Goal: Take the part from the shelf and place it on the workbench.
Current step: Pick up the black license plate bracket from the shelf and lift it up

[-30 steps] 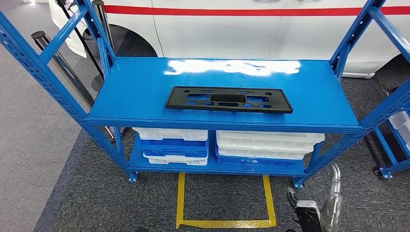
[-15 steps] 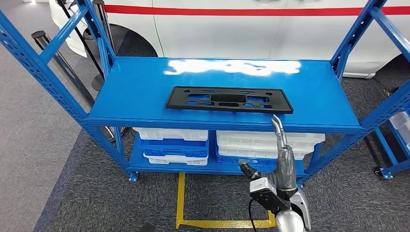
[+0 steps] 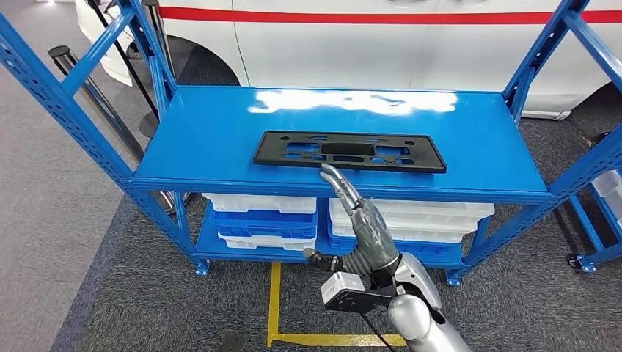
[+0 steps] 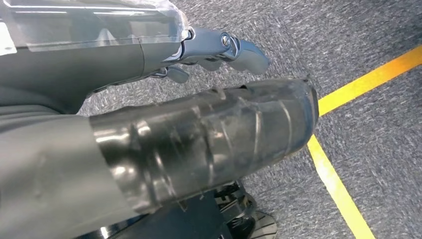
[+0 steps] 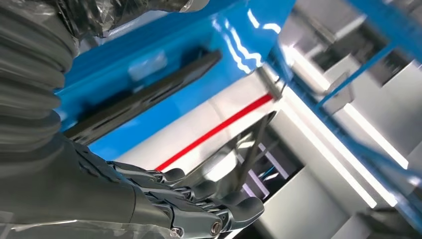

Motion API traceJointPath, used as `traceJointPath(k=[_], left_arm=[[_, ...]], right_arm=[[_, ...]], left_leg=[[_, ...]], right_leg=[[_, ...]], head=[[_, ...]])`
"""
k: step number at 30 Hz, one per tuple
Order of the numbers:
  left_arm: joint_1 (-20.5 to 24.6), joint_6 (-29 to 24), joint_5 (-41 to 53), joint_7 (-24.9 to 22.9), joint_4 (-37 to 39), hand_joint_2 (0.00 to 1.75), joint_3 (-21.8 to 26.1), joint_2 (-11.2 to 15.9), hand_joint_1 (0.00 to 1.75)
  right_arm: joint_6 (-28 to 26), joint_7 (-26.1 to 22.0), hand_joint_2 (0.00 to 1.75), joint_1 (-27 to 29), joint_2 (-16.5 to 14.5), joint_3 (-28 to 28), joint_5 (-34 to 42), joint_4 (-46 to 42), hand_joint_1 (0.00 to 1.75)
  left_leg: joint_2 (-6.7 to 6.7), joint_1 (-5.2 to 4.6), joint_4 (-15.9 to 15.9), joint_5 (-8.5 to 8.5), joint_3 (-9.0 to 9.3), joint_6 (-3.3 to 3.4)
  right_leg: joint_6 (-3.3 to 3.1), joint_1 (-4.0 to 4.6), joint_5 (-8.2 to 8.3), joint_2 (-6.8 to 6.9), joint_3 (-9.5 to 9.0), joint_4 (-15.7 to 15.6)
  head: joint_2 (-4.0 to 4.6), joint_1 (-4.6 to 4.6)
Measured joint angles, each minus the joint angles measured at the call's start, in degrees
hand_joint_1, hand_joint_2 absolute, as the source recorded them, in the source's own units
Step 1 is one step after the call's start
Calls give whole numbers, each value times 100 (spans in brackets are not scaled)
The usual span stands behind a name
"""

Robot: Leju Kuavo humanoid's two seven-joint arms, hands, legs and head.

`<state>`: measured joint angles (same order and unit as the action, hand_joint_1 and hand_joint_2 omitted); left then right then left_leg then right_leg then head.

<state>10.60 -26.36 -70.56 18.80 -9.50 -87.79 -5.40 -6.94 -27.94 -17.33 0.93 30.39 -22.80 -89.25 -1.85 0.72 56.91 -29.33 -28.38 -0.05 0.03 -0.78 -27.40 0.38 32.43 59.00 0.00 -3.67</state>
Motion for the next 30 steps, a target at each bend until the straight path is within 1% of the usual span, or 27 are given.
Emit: traceJointPath(k=[4,8,10,12,13,14,16,17,18,19,20,21,22,23,24,26,27,28,29,30], left_arm=[[23,15,55,-44,14,0,-63,-4,0],[32,15,53,-61,28,0,-81,-4,0],[36,14,49,-63,36,0,-81,-5,0],[39,13,35,-61,37,0,-81,-14,0],[41,11,23,-56,38,0,-81,-19,0],[41,9,9,-49,38,0,-81,-27,0],[31,6,-26,-22,39,0,-81,-36,0],[19,4,-45,-6,39,0,-81,-39,0],[7,2,-66,10,39,0,-80,-39,0],[-4,0,-85,23,39,0,-80,-41,0],[-13,-2,-96,32,39,0,-79,-44,0],[-18,-3,-104,37,39,0,-79,-46,0],[-19,-6,-108,41,40,0,-79,-50,0],[-18,-11,-115,46,41,0,-79,-52,0],[-20,-19,-125,51,42,0,-78,-55,0],[-25,-36,-163,61,43,0,-76,-58,0],[-27,-45,-179,65,44,0,-75,-58,0],[-27,-53,-190,70,45,0,-74,-58,0],[-26,-60,-194,74,46,0,-74,-58,0],[-29,-66,-195,78,49,0,-73,-58,0]], right_arm=[[263,-12,175,-110,23,292,187,158,0],[319,-24,175,-151,27,445,266,268,0],[320,-24,175,-169,26,479,283,301,0],[313,-2,175,-180,27,493,312,320,0],[304,25,175,-184,29,493,333,328,0],[293,69,175,-186,32,493,354,342,0],[268,205,175,-176,47,493,403,394,0],[263,289,175,-168,61,493,433,432,0],[261,366,175,-163,79,493,466,471,0],[265,427,175,-164,96,493,495,506,0],[268,466,131,-168,111,492,516,531,0],[267,488,87,-174,124,488,530,551,0],[255,503,44,-184,133,483,536,566,0],[233,526,44,-190,140,477,532,578,0],[195,558,87,-192,148,468,525,588,0],[102,630,175,-195,155,449,501,594,0],[58,656,175,-198,157,440,485,593,0],[23,670,175,-205,156,434,466,589,0],[-11,677,175,-211,156,431,445,582,0],[-50,675,175,-212,156,429,418,571,0]], left_leg=[[0,-4,35,-10,-17,15],[4,-5,74,-22,-49,40],[4,-8,73,-11,-64,72],[-4,33,-24,58,-36,138],[-11,54,-79,95,-19,170],[-18,73,-119,125,-6,191],[-23,70,-127,133,-14,203],[-22,71,-123,128,-13,200],[-19,76,-116,117,-6,193],[-14,86,-101,96,8,175],[-9,98,-77,63,25,148],[-5,107,-50,24,33,113],[-2,100,-9,-14,28,72],[-2,88,22,-40,11,36],[-6,76,39,-53,-10,6],[-25,74,41,-77,-21,-43],[-16,82,74,-121,-25,-63],[6,89,195,-207,-68,-79],[42,91,456,-348,-190,-88],[83,89,833,-515,-378,-84]], right_leg=[[11,-17,8,-2,3,-7],[36,-19,23,2,10,-8],[71,-20,45,4,8,-29],[119,-16,21,-1,19,-11],[140,-13,-57,-6,78,108],[159,-15,-191,-11,201,356],[195,-27,-488,-16,586,1090],[213,-38,-545,-16,757,1382],[227,-53,-482,-15,841,1476],[238,-71,-305,-13,814,1339],[247,-89,-51,-5,689,1001],[251,-96,136,9,542,646],[235,-89,245,19,411,335],[203,-78,269,27,347,162],[161,-60,218,24,340,123],[67,-49,190,-5,355,113],[29,-53,181,-17,343,102],[-10,-59,175,-25,324,87],[-45,-62,170,-28,303,73],[-70,-53,161,-30,292,69]], head=[[0,1],[0,1],[0,2],[0,-1],[0,-3],[0,-6],[0,-8],[0,-8],[0,-7],[0,-8],[0,-8],[0,-8],[0,-8],[0,-7],[0,-8],[0,-7],[0,-5],[0,0],[0,5],[0,10]])
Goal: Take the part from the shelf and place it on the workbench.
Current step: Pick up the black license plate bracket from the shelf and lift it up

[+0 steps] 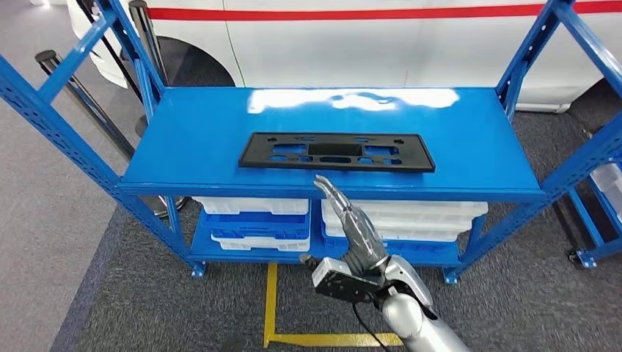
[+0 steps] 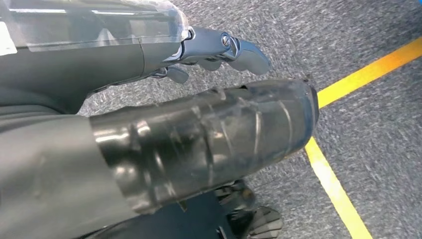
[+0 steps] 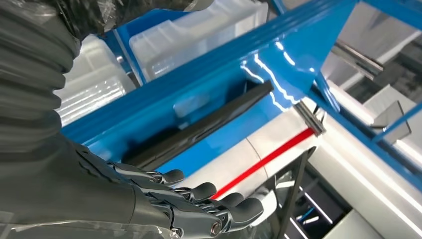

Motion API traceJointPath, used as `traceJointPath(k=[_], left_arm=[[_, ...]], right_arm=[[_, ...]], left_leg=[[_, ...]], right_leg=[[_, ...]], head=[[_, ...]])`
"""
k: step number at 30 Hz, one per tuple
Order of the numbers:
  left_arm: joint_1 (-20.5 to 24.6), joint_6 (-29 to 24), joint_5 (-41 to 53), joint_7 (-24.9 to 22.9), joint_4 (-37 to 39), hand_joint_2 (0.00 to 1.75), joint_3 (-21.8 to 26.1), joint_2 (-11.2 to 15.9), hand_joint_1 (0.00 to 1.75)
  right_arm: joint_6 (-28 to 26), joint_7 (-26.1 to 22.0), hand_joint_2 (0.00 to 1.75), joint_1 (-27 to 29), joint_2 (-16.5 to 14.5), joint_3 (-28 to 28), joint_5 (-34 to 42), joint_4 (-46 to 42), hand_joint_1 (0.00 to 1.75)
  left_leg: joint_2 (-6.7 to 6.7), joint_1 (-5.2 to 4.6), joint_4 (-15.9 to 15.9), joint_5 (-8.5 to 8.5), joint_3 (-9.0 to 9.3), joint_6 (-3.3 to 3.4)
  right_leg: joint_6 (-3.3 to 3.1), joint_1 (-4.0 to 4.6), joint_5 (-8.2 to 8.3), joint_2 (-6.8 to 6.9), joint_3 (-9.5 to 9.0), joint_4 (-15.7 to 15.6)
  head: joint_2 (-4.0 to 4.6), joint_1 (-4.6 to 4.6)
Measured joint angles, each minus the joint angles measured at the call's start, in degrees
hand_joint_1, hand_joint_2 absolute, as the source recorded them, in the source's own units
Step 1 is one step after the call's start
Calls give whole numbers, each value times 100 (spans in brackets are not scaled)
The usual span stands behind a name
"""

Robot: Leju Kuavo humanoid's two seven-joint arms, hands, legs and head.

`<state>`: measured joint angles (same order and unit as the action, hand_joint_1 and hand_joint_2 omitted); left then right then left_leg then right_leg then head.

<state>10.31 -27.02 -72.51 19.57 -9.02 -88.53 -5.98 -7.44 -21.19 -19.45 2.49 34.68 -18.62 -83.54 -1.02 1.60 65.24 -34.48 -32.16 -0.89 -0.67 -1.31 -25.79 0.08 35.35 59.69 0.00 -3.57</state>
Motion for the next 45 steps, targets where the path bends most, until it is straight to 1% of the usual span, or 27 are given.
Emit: traceJointPath(k=[2,3,4,6,8,11,13,14,16,17,18,19,20,21,23,25,28,30,32,33,34,35,37,38,39,43,45], left_arm=[[-20,-3,-1,1,8,0,1,1,0],[-34,-3,1,4,13,0,1,2,0],[-45,1,2,14,16,0,1,2,0],[-54,41,11,70,21,0,0,4,0],[-44,155,24,174,24,0,-2,12,0],[-39,359,50,300,26,0,-4,22,0],[-41,420,61,332,27,0,-4,25,0],[-36,447,64,344,27,0,-4,26,0],[-32,525,68,358,27,0,-4,29,0],[-36,568,72,359,27,0,-5,32,0],[-41,598,79,357,28,0,-6,34,0],[-44,619,92,354,28,0,-7,37,0],[-46,625,107,349,29,0,-8,38,0],[-46,623,120,344,30,0,-8,39,0],[-45,617,135,336,30,0,-9,39,0],[-50,612,140,328,30,0,-10,40,0],[-48,608,145,325,31,0,-10,42,0],[-45,605,144,322,32,0,-11,44,0],[-59,609,140,314,32,0,-13,48,0],[-71,611,135,310,32,0,-13,50,0],[-82,614,131,307,32,0,-13,53,0],[-88,614,127,306,32,0,-13,57,0],[-90,613,122,306,34,0,-13,66,0],[-86,611,122,307,35,0,-14,69,0],[-85,610,122,306,36,0,-16,71,0],[-90,595,124,303,40,0,-19,80,0],[-81,595,128,302,40,0,-19,80,0]], right_arm=[[-115,-28,175,13,1,-2,-98,-28,0],[-181,-46,175,24,1,-2,-165,-44,0],[-246,-61,175,32,2,-2,-243,-62,0],[-352,-70,175,40,2,-2,-392,-108,0],[-432,-67,175,45,4,-2,-511,-149,0],[-487,-60,175,71,10,-3,-600,-173,0],[-510,-60,175,84,21,-7,-617,-192,0],[-525,-60,175,86,28,-9,-623,-203,0],[-557,-60,175,104,42,-13,-657,-216,0],[-580,-60,175,124,48,-14,-686,-216,0],[-608,-60,175,149,56,-16,-720,-216,0],[-638,-60,175,172,63,-21,-758,-216,0],[-668,-60,175,187,70,-29,-788,-217,0],[-696,-60,175,196,76,-40,-812,-221,0],[-739,-60,175,205,89,-67,-843,-234,0],[-762,-61,175,229,99,-93,-862,-247,0],[-765,-63,175,262,107,-127,-877,-268,0],[-775,-64,175,269,108,-135,-892,-281,0],[-818,-64,175,304,114,-145,-934,-283,0],[-852,-64,175,333,120,-155,-971,-282,0],[-889,-64,175,366,127,-172,-1009,-283,0],[-925,-64,175,397,134,-194,-1051,-284,0],[-977,-64,175,451,145,-255,-1115,-291,0],[-1001,-62,175,467,151,-287,-1146,-298,0],[-1024,-61,175,480,157,-316,-1178,-305,0],[-1130,-57,175,550,198,-457,-1366,-340,0],[-1185,-55,175,576,228,-541,-1458,-361,0]], left_leg=[[41,-9,777,-238,-445,19],[47,-14,940,-207,-574,36],[50,-21,887,-63,-601,61],[64,-46,225,426,-393,140],[90,-81,-412,706,-156,202],[107,-101,-618,707,-84,224],[96,-77,-675,747,-65,274],[87,-62,-702,767,-54,303],[68,-62,-715,778,-51,330],[62,-65,-713,778,-53,333],[58,-67,-710,774,-54,334],[57,-68,-706,768,-51,333],[58,-68,-702,757,-40,329],[60,-69,-698,743,-25,321],[62,-87,-689,715,-9,282],[59,-101,-694,706,-9,229],[58,-104,-631,634,-14,142],[65,-94,-181,379,-214,101],[67,-86,555,91,-592,71],[66,-84,805,48,-740,60],[66,-82,848,123,-794,54],[66,-78,662,305,-735,55],[70,-72,-47,712,-431,74],[78,-78,-348,809,-294,95],[87,-86,-521,831,-218,117],[104,-89,-642,790,-159,244],[96,-74,-684,783,-106,322]], right_leg=[[-36,33,-13,-17,-11,1],[-46,50,-19,-33,-22,2],[-53,64,-26,-53,-37,2],[-51,80,-40,-92,-76,2],[-19,103,-52,-120,-77,16],[75,110,-33,-136,-49,3],[135,101,-120,-116,-9,99],[160,99,-246,-101,73,288],[198,84,-606,-75,386,964],[213,78,-734,-74,552,1309],[222,71,-766,-72,652,1509],[223,65,-688,-70,652,1502],[215,60,-508,-64,531,1255],[199,59,-293,-52,332,855],[151,86,-59,-25,-17,164],[111,121,-63,-24,-110,-38],[28,80,-40,-39,-154,-106],[-34,52,-39,-33,-202,-149],[-68,55,-59,-29,-218,-147],[-74,57,-70,-33,-223,-141],[-73,57,-86,-39,-231,-131],[-65,56,-107,-48,-245,-118],[-28,56,-163,-63,-280,-84],[0,66,-189,-69,-282,-62],[29,74,-204,-72,-277,-49],[150,76,-257,-68,-254,-11],[205,58,-459,-54,-60,392]], head=[[0,5],[0,5],[0,5],[0,5],[0,5],[0,4],[0,-1],[0,-3],[0,-7],[0,-5],[0,-5],[0,-5],[0,-5],[0,-6],[0,-5],[0,-2],[0,4],[0,15],[0,22],[0,22],[0,22],[0,22],[0,21],[0,21],[0,20],[0,18],[0,14]])
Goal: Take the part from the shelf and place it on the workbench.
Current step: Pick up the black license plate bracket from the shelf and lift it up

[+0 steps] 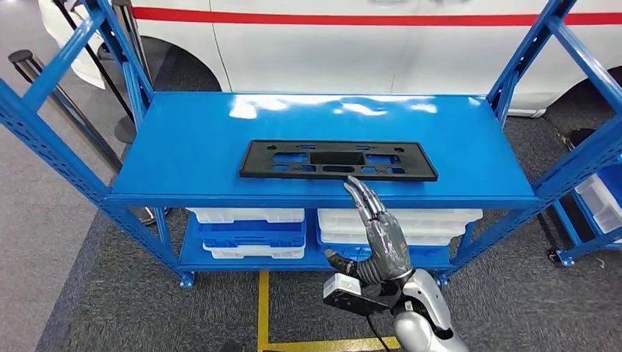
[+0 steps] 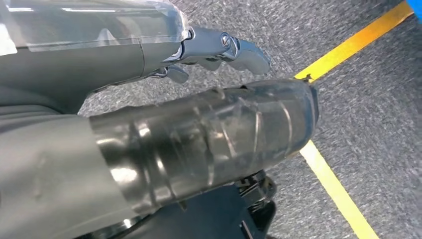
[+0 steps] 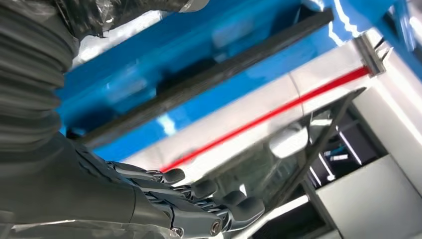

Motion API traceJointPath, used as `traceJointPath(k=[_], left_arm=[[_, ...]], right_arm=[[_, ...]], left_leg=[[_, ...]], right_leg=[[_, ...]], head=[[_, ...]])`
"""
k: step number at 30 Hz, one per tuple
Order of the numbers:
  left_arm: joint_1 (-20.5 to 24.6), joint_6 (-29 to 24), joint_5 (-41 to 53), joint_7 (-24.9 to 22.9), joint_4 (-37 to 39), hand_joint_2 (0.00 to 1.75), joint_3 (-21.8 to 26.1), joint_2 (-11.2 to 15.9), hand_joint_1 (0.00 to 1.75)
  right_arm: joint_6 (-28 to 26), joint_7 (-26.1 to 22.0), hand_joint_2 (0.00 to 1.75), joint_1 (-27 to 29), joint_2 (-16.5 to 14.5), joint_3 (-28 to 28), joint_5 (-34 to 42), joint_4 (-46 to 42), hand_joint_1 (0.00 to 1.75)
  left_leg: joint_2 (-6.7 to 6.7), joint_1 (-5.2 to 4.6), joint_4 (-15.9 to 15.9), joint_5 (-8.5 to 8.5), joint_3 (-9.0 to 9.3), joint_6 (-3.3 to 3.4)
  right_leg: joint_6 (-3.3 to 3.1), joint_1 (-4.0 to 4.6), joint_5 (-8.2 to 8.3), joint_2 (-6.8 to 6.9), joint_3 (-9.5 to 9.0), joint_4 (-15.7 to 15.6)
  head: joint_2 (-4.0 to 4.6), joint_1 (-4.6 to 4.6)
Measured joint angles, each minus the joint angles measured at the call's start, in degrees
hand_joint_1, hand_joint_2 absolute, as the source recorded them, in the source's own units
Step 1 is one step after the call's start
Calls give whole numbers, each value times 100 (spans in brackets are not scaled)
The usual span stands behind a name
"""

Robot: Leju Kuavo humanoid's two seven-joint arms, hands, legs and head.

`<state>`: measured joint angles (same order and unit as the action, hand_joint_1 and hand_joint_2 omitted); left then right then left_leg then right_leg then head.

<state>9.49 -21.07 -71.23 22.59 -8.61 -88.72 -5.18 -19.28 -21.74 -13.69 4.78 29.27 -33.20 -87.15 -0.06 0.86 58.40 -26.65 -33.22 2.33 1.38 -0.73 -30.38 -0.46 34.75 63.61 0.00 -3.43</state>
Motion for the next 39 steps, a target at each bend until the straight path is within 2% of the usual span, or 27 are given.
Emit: traceJointPath(k=[2,3,4,5,7,8,9,11,13,14,15,16,18,19,20,22,23,24,25,28,30,33,34,35,36,38,39], left_arm=[[3,-1,8,-7,0,0,-1,1,0],[-1,-2,13,-13,0,0,-2,1,0],[-4,-4,18,-19,1,0,-2,2,0],[-6,-6,24,-22,1,0,-2,2,0],[-6,-7,41,-23,1,0,-2,1,0],[-2,-7,49,-24,0,0,-3,1,0],[2,-7,55,-25,1,0,-3,0,0],[7,-3,59,-27,2,0,-6,-1,0],[14,4,61,-22,2,0,-8,-1,0],[23,6,61,-18,2,0,-9,-1,0],[32,6,61,-15,2,0,-10,0,0],[35,5,61,-13,2,0,-12,0,0],[20,3,62,-16,2,0,-17,1,0],[6,2,66,-19,3,0,-19,1,0],[-7,1,70,-21,3,0,-20,2,0],[-17,-4,79,-23,4,0,-21,2,0],[-18,-6,80,-25,4,0,-23,2,0],[-13,-8,81,-26,4,0,-26,2,0],[-5,-10,80,-28,4,0,-28,1,0],[-3,-16,79,-37,5,0,-31,2,0],[-1,-19,79,-39,5,0,-31,3,0],[13,-20,79,-39,4,0,-33,-3,0],[8,-20,79,-40,5,0,-33,-5,0],[3,-20,79,-40,5,0,-33,-7,0],[0,-20,79,-40,5,0,-33,-8,0],[1,-20,79,-40,5,0,-33,-13,0],[7,-20,79,-40,5,0,-33,-15,0]], right_arm=[[-41,3,175,42,40,-75,-67,-5,0],[-54,5,175,75,65,-111,-96,-4,0],[-66,7,175,105,89,-145,-124,-3,0],[-74,9,175,126,108,-176,-147,-3,0],[-81,12,175,142,137,-226,-173,-5,0],[-82,13,175,143,149,-244,-176,-8,0],[-84,13,175,143,158,-257,-177,-11,0],[-88,14,175,150,172,-278,-177,-18,0],[-94,14,175,162,186,-305,-184,-35,0],[-97,14,175,164,193,-317,-190,-44,0],[-101,15,175,165,196,-326,-198,-53,0],[-105,15,175,167,198,-331,-209,-55,0],[-108,16,175,191,202,-345,-232,-56,0],[-108,16,175,210,205,-356,-245,-56,0],[-107,16,175,226,210,-369,-258,-56,0],[-99,17,175,245,224,-390,-278,-56,0],[-92,18,175,248,232,-402,-286,-54,0],[-83,21,175,251,238,-414,-292,-52,0],[-76,25,175,256,242,-428,-300,-50,0],[-67,30,175,272,251,-458,-333,-54,0],[-67,31,175,265,267,-471,-352,-61,0],[-66,32,175,283,290,-481,-359,-61,0],[-66,32,175,298,294,-482,-360,-61,0],[-65,32,175,309,300,-483,-360,-61,0],[-65,32,175,314,306,-484,-360,-61,0],[-64,32,175,316,321,-490,-360,-59,0],[-62,33,175,316,328,-493,-361,-55,0]], left_leg=[[-9,-8,-4,-38,38,47],[-8,-13,-3,-61,60,57],[-4,-16,-3,-88,91,59],[2,-18,-3,-119,134,55],[9,-20,-6,-197,234,32],[11,-30,-3,-237,271,5],[11,-37,-4,-265,288,-24],[7,-46,-27,-304,307,-92],[-4,-46,-34,-350,339,-154],[-6,-46,68,-399,313,-177],[-6,-44,298,-488,208,-198],[-4,-36,650,-601,20,-213],[-2,-26,1397,-769,-480,-245],[-3,-21,1570,-709,-661,-258],[-3,-16,1525,-525,-741,-265],[-5,-11,899,55,-628,-249],[-2,-22,591,261,-525,-226],[2,-35,340,352,-426,-194],[7,-48,210,339,-370,-157],[18,-50,68,185,-245,-43],[21,-25,-21,138,-101,24],[21,-17,-69,20,70,68],[25,-17,-68,-34,134,68],[29,-17,-68,-91,208,67],[34,-17,-68,-151,293,60],[40,-21,-63,-276,464,25],[43,-27,-59,-330,515,-5]], right_leg=[[35,-6,-276,8,419,749],[45,-8,-327,9,612,1041],[47,-7,-270,10,721,1150],[38,-6,-98,11,715,1035],[-10,5,376,16,446,338],[-41,24,527,21,292,-16],[-69,43,586,28,186,-251],[-120,81,527,27,121,-401],[-173,48,488,13,44,-477],[-206,28,470,13,-21,-523],[-237,8,447,17,-95,-561],[-262,10,408,22,-157,-579],[-287,10,313,24,-273,-583],[-285,9,254,16,-344,-583],[-277,7,192,5,-424,-582],[-244,2,49,-15,-604,-583],[-216,6,-16,-21,-665,-584],[-184,11,-67,-26,-701,-581],[-150,19,-103,-27,-713,-581],[-53,21,-93,-19,-726,-494],[1,6,-107,-2,-538,-97],[64,-10,-439,11,175,897],[69,-12,-498,12,368,1050],[67,-13,-441,13,475,1026],[56,-13,-247,14,484,813],[20,-4,329,20,343,107],[-7,13,504,26,281,-172]], head=[[0,-2],[0,-2],[0,-2],[0,-2],[0,-4],[0,-4],[0,-3],[0,3],[0,8],[0,16],[0,23],[0,30],[0,37],[0,38],[0,37],[0,37],[0,34],[0,36],[0,34],[0,34],[0,27],[0,19],[0,18],[0,19],[0,18],[0,17],[0,20]])
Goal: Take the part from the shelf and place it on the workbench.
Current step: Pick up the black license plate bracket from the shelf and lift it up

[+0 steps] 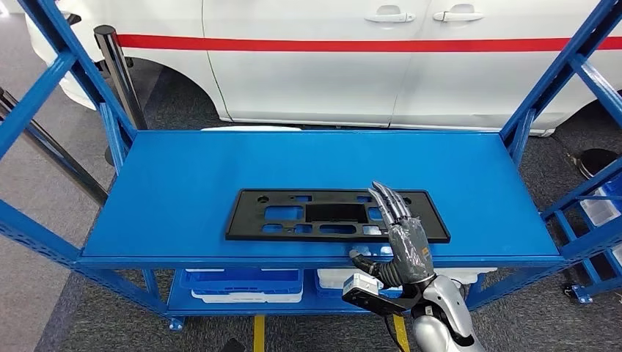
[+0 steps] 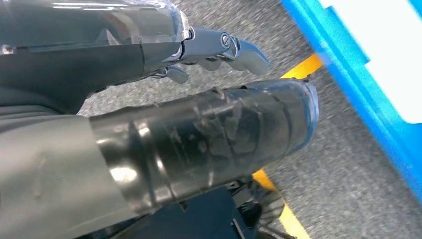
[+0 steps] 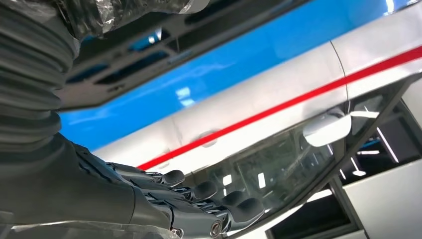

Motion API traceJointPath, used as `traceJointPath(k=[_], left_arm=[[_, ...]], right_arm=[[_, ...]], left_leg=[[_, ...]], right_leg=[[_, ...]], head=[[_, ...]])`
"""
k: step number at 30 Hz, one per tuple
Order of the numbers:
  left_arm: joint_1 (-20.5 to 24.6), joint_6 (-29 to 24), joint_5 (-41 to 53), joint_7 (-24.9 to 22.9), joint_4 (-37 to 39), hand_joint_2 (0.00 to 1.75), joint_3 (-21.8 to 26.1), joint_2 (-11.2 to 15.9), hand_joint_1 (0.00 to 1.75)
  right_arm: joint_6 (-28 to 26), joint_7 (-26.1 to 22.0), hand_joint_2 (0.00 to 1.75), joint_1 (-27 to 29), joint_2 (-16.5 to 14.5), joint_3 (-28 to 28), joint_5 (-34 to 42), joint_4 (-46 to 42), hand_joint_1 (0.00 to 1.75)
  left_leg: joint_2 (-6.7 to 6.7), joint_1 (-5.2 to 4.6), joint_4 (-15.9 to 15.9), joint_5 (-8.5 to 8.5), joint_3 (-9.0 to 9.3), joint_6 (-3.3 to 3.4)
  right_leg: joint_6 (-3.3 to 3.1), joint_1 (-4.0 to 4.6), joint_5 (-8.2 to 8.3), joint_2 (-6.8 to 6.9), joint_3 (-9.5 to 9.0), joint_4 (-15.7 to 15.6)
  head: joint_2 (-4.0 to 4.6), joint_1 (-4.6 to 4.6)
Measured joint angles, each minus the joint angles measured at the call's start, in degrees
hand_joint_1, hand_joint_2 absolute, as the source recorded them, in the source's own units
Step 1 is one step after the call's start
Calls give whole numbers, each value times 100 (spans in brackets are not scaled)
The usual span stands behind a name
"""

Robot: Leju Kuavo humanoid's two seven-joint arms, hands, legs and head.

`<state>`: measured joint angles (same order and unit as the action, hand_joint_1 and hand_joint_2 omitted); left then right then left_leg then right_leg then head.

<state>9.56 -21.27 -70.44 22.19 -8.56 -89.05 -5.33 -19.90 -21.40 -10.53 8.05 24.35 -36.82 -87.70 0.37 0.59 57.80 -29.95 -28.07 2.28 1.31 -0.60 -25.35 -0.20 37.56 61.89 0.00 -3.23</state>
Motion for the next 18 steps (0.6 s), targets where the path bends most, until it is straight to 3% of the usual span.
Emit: traceJointPath(k=[1,5,7,9,10,11,12,14,15,16,18], left_arm=[[4,0,-1,-2,1,0,0,-1,0],[19,-2,0,-6,1,0,0,-1,0],[33,-10,0,-7,1,0,-1,-1,0],[34,-19,0,-9,1,0,-2,-1,0],[27,-31,0,-16,1,0,-2,-1,0],[21,-64,0,-30,1,0,-2,-1,0],[18,-113,3,-49,1,0,-2,-1,0],[19,-242,26,-97,1,0,-2,0,0],[23,-285,39,-114,3,0,-2,1,0],[29,-311,53,-127,5,0,-2,2,0],[29,-331,69,-147,10,0,-2,2,0]], right_arm=[[3,4,175,4,5,-2,-3,2,0],[27,25,175,15,16,-12,-29,3,0],[53,29,175,10,17,-13,-44,-3,0],[77,29,175,20,17,-13,-59,-5,0],[84,29,175,33,18,-13,-66,-4,0],[85,30,175,47,19,-13,-73,-4,0],[86,30,175,57,19,-13,-83,-3,0],[95,33,175,74,19,-13,-107,-4,0],[108,37,175,81,19,-13,-116,-2,0],[127,44,175,87,21,-13,-121,0,0],[187,57,175,114,32,-13,-127,6,0]], left_leg=[[1,-6,-3,-45,25,-36],[-4,-9,170,-85,-1,-142],[-10,4,725,-183,-313,-187],[-9,5,1409,-452,-782,-223],[-9,6,1596,-559,-965,-232],[-9,5,1606,-550,-1065,-231],[-9,4,1442,-400,-1079,-219],[-8,-12,748,189,-919,-152],[-8,-35,442,370,-851,-114],[-6,-57,233,489,-801,-78],[-1,-91,142,498,-793,-32]], right_leg=[[-33,18,108,3,-35,-161],[-177,20,76,-10,-141,-265],[-243,5,32,-9,-249,-307],[-280,10,-33,-9,-324,-317],[-286,15,-67,-14,-364,-316],[-289,21,-104,-22,-411,-316],[-288,28,-144,-30,-467,-315],[-275,40,-233,-42,-587,-318],[-260,47,-269,-44,-628,-316],[-236,49,-299,-46,-642,-312],[-171,49,-334,-50,-644,-312]], head=[[0,5],[0,16],[0,23],[0,30],[0,29],[0,30],[0,29],[0,27],[0,23],[0,27],[0,27]])
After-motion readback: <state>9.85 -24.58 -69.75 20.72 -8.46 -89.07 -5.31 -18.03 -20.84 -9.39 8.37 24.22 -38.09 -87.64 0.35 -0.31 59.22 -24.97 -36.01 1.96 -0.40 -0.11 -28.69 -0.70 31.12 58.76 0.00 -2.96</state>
